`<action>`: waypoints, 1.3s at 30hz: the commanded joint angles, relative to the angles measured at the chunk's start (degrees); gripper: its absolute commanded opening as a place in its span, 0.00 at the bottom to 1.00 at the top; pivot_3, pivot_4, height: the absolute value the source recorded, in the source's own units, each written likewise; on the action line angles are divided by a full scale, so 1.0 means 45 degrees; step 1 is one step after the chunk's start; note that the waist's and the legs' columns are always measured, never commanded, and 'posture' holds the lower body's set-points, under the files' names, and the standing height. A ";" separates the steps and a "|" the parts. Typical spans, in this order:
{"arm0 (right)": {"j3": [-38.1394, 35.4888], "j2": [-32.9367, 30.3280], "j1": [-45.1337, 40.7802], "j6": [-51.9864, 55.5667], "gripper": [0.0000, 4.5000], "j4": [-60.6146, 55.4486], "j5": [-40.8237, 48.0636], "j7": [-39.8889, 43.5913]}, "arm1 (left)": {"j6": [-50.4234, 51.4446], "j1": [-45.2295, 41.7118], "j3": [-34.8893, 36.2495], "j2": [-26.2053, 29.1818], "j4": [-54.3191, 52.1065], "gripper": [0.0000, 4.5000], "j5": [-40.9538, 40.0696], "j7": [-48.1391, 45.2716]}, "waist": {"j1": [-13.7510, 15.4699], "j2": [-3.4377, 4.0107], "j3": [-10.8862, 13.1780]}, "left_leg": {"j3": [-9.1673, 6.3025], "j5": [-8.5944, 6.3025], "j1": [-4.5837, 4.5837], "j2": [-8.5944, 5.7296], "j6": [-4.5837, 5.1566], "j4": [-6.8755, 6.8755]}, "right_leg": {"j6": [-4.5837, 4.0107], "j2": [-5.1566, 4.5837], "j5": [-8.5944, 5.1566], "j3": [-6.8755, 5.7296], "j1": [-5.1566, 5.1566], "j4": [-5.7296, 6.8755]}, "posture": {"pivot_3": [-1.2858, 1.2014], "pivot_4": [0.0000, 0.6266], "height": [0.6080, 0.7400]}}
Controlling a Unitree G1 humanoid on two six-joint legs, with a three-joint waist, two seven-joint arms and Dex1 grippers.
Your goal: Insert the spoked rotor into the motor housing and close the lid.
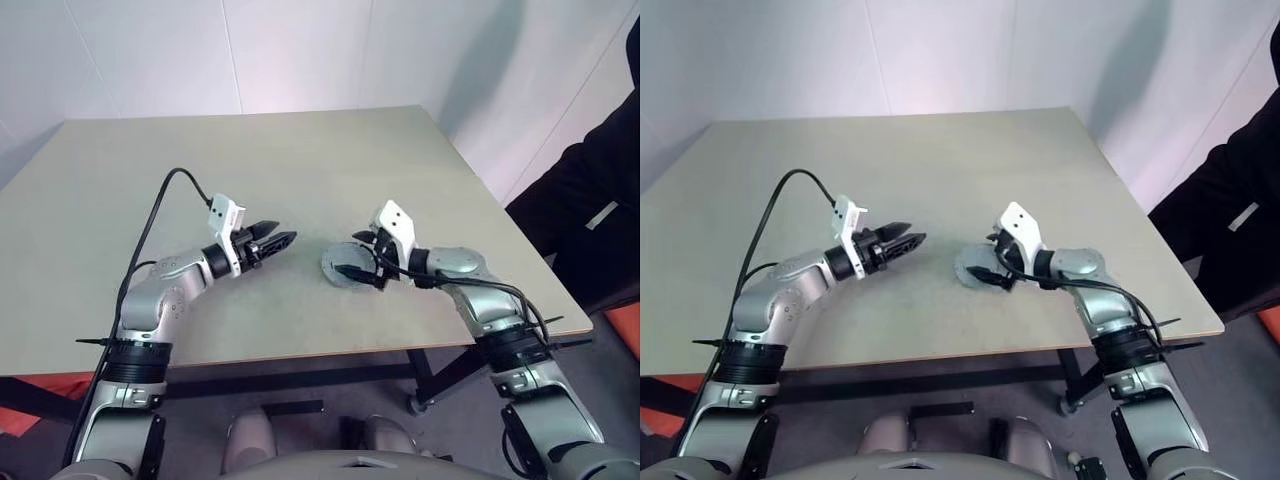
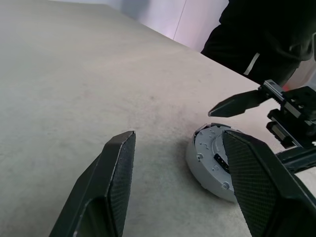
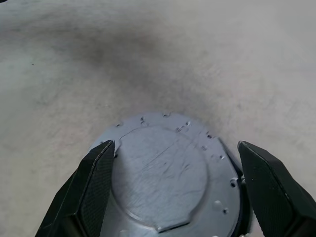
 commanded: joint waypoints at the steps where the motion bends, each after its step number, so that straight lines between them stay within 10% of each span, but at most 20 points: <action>1: -0.0278 0.0047 0.0077 0.0475 0.99 -0.1128 0.0551 -0.0034 | -0.0230 -0.0290 0.0054 0.0102 -0.0093 0.67 0.0115 0.0048 | -0.0001 0.0000 0.0000 | 0.0000 0.0001 0.0001 0.0000 -0.0001 0.0000 | 0.0001 0.0000 -0.0001 0.0000 -0.0001 0.0001 | 0.52 0.00 1.00; 11: -0.0226 0.0421 -0.0007 0.0471 0.99 0.0060 0.0262 -0.0631 | -0.0215 -0.0503 -0.0073 0.0153 0.0086 0.67 0.0341 0.0032 | -0.0006 0.0001 -0.0001 | 0.0000 0.0001 0.0001 0.0000 -0.0001 0.0000 | -0.0073 0.0000 0.0043 0.0000 -0.0003 0.0000 | 0.52 0.00 1.00; 16: -0.0292 0.0252 -0.0065 0.0221 0.66 0.0367 0.0197 -0.0628 | -0.0226 -0.0479 -0.0029 0.0180 0.0085 0.67 0.0414 0.0058 | -0.0006 0.0001 -0.0001 | 0.0000 0.0001 0.0003 -0.0001 -0.0002 0.0000 | -0.0067 0.0000 0.0040 0.0000 0.0001 0.0000 | 0.52 0.00 1.00; 39: -0.0374 -0.0142 -0.1014 -0.0112 0.66 0.0451 0.0575 0.0381 | -0.0275 -0.0434 -0.0063 0.0091 0.0207 0.67 0.0621 0.0023 | -0.0002 0.0002 -0.0001 | 0.0000 0.0004 -0.0010 0.0002 -0.0003 0.0002 | -0.0079 0.0000 0.0046 0.0000 -0.0006 0.0002 | 0.52 0.00 1.00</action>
